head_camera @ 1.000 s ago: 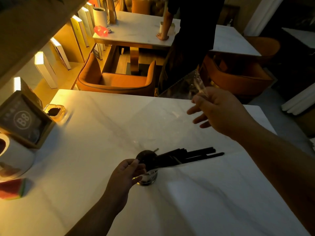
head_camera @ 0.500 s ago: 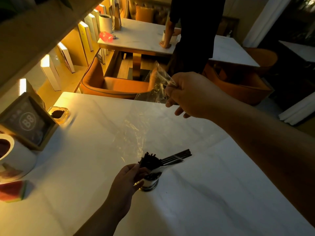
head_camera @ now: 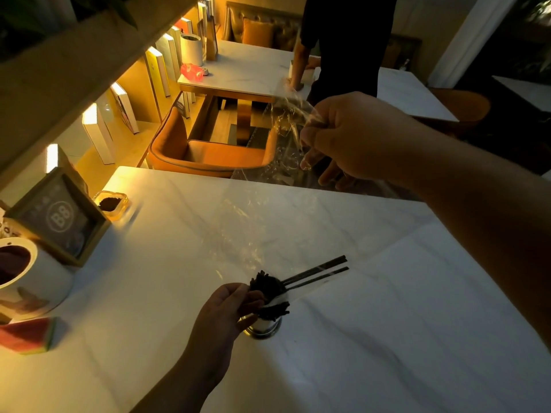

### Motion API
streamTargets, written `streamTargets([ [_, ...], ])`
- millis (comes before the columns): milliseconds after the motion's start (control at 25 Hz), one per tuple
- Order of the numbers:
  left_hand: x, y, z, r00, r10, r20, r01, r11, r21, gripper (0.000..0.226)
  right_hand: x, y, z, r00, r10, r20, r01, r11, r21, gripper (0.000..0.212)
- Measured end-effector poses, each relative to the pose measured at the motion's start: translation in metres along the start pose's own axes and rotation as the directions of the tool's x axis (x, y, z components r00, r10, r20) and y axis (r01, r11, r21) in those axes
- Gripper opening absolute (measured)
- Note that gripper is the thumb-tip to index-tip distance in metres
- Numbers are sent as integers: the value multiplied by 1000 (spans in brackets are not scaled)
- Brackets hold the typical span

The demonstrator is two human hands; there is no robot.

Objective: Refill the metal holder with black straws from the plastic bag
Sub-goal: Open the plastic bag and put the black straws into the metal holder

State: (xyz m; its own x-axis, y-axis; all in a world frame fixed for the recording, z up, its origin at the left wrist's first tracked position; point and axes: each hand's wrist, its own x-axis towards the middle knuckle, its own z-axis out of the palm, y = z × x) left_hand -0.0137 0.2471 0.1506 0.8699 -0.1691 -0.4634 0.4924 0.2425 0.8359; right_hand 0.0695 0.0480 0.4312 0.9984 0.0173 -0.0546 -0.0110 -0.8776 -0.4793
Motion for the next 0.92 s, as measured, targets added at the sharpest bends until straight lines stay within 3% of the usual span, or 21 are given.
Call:
streamTargets([
  [560,-8,11,7,997,72,34,-70,995,-68,23,-7,-13,-26,997,-36,-69,32,998,-62,27],
  [680,-6,8,0,995,87,41,-83,992,-97,32,-5,-10,-23,999,-15,-38,14,1000,-16,21],
  [920,10,0,-15,994,-68,82,90,952,-294,44,3,13,-14,1000,17,-8,-17,999,34,18],
])
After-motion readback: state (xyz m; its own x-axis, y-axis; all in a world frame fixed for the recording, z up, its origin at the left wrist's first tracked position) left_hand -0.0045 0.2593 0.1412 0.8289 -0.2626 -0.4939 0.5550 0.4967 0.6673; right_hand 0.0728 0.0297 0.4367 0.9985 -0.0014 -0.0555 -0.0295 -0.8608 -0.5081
